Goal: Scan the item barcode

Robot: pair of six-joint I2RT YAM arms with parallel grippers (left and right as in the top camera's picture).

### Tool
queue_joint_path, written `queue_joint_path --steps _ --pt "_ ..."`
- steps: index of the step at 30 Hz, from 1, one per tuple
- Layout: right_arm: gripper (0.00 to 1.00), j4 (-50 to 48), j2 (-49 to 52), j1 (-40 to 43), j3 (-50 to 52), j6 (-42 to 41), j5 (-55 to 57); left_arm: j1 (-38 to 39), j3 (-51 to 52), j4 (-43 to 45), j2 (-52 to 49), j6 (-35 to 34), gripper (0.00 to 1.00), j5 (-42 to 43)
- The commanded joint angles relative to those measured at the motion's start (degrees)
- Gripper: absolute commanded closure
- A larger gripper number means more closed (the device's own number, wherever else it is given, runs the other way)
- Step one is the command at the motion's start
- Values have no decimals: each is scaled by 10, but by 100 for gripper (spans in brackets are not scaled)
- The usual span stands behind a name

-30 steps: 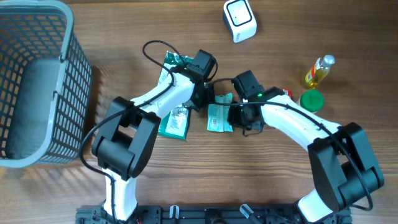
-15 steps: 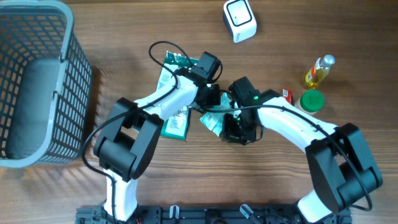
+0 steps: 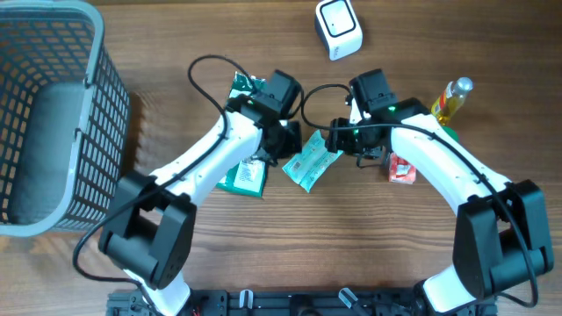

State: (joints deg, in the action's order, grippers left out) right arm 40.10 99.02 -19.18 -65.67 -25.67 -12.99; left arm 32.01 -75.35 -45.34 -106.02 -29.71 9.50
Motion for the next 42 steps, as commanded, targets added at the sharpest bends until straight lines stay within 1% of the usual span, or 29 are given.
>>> queue_joint_path --steps 1,5,8,14,16,20,26,29,34,37,40,42 --pt "37 -11 2 16 -6 33 -6 1 23 11 -30 -8 96 1" --pt "39 -35 29 34 -6 71 -66 1 23 29 -60 -8 96 1" --pt "46 -40 49 35 -6 77 -66 1 23 37 -74 -8 96 1" --pt "46 -63 94 35 -6 77 -75 1 23 37 -76 -5 96 1" --pt "46 -71 105 37 -6 79 -101 1 23 38 -76 -5 96 0" --pt "48 -80 129 51 -6 107 -196 1 23 37 -76 -5 96 0" --pt "50 -86 134 75 12 108 -273 1 23 37 -76 -5 96 1" --pt "54 -116 135 79 33 109 -283 1 23 37 -76 -5 96 1" --pt "56 -164 141 79 52 106 -326 1 23 37 -76 -5 96 1" --pt "59 -165 141 79 54 108 -326 1 23 37 -76 -5 96 1" --pt "63 -167 141 79 54 139 -369 1 23 37 -76 -5 96 0" --pt "64 -167 141 79 54 136 -371 1 23 38 -76 -5 96 0"
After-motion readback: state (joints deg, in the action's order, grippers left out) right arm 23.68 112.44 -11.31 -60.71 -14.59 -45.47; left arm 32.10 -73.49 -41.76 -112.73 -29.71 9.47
